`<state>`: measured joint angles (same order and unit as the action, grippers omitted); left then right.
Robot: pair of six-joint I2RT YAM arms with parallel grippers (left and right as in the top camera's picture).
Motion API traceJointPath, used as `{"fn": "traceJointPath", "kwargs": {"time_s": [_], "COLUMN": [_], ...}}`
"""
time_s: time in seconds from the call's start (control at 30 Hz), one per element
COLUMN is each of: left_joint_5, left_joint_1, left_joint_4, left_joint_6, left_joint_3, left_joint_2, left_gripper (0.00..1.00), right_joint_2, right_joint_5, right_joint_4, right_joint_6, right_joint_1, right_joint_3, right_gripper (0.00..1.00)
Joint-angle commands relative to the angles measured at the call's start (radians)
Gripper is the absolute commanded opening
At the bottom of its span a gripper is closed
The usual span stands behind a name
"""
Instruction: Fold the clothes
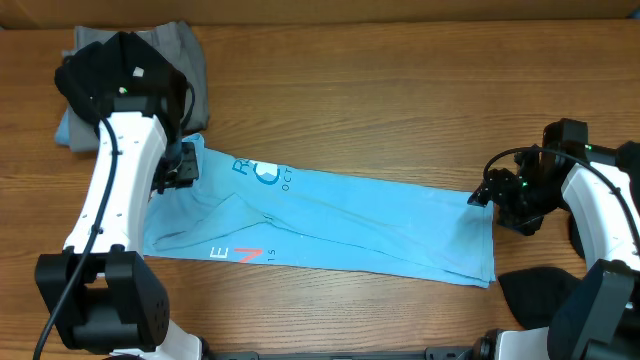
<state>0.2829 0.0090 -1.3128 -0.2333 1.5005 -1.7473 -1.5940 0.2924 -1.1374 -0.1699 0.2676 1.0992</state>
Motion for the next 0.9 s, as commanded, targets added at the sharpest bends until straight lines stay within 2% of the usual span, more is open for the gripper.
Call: {"fn": "traceJointPath", "kwargs": {"time_s": [0.0, 0.1, 0.33, 0.6, 0.87], "left_joint_5": [0.002, 0.019, 0.012, 0.004, -0.083], "left_joint_1": [0.004, 0.004, 0.005, 0.005, 0.008], "left_joint_4": [0.198, 0.397, 0.672, 0.806, 0.893], "left_joint_6": [0.043, 0.074, 0.156, 0.190, 0.257], "left_joint_3": [-0.120, -0.209, -0.352, -0.399, -0.412], "left_joint_2": [0.018, 0.018, 0.015, 0.012, -0.022], "left_gripper": [0.40, 0.39, 0.39, 0.31, 0.36], "right_joint_2": [0.027, 0.027, 0.027, 0.027, 0.027], "right_joint_5": [0.017, 0.017, 0.014, -0.011, -0.010], "right_joint_4": [0.015, 0.017, 0.027, 0.109, 0.177], "right_joint_6": [0.005, -0.017, -0.064, -0.140, -0.144], "right_joint_1": [0.003, 0.003, 0.002, 0.002, 0.002], "right_joint_3": [-0.006, -0.006, -0.026, -0.130, -0.190], "right_gripper": [0.72, 0.72, 0.69, 0.66, 0.67]}}
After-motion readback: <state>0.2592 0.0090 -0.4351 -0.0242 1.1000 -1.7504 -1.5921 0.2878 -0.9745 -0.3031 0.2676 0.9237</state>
